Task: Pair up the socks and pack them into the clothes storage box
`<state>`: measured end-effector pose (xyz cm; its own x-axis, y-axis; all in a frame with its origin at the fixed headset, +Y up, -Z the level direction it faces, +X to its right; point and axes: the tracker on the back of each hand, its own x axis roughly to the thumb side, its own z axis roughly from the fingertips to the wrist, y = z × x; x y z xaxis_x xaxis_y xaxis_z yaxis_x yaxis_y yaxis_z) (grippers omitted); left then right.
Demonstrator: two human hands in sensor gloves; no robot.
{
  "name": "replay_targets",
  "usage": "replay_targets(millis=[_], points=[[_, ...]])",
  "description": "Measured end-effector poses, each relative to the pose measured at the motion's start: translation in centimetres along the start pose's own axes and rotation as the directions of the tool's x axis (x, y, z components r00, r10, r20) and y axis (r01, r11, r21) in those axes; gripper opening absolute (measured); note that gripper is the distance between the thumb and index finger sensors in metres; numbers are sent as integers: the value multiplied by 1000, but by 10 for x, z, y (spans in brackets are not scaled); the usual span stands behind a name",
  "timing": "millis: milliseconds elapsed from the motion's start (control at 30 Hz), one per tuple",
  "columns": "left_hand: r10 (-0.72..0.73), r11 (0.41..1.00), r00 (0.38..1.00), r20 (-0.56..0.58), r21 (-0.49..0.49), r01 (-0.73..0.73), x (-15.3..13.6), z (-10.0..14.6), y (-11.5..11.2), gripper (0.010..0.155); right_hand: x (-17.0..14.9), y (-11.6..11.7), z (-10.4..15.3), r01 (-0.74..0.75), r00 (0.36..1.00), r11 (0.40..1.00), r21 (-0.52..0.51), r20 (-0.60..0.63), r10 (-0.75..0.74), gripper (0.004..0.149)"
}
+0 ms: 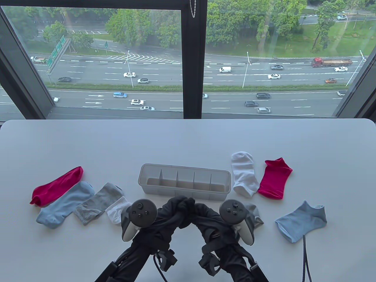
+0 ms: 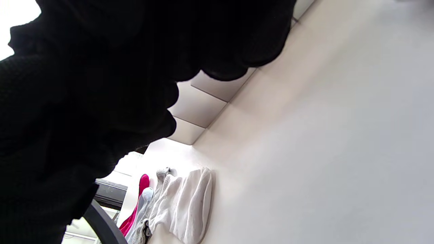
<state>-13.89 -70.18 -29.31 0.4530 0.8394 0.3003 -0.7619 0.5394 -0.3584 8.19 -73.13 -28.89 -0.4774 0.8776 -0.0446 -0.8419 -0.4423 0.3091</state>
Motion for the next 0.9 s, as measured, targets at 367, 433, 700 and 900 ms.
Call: replay_targets(millis=[367,433,700,900], points=[[14,998,992,-125,-54,-21,-7,1,5,68,13,-1,4,-243,964,969,-45,99,247,42],[-49,991,988,-143,-128,30,-8,-1,3,55,13,1,4,-227,970,973,-41,76,229,43],[-130,990,989,-67,-53,127,-1,-2,-2,48,-4,-8,-1,-89,996,996,27,34,88,54],[-56,995,996,-68,-87,50,-6,2,2,46,-6,-7,-5,-121,993,992,39,4,121,43]])
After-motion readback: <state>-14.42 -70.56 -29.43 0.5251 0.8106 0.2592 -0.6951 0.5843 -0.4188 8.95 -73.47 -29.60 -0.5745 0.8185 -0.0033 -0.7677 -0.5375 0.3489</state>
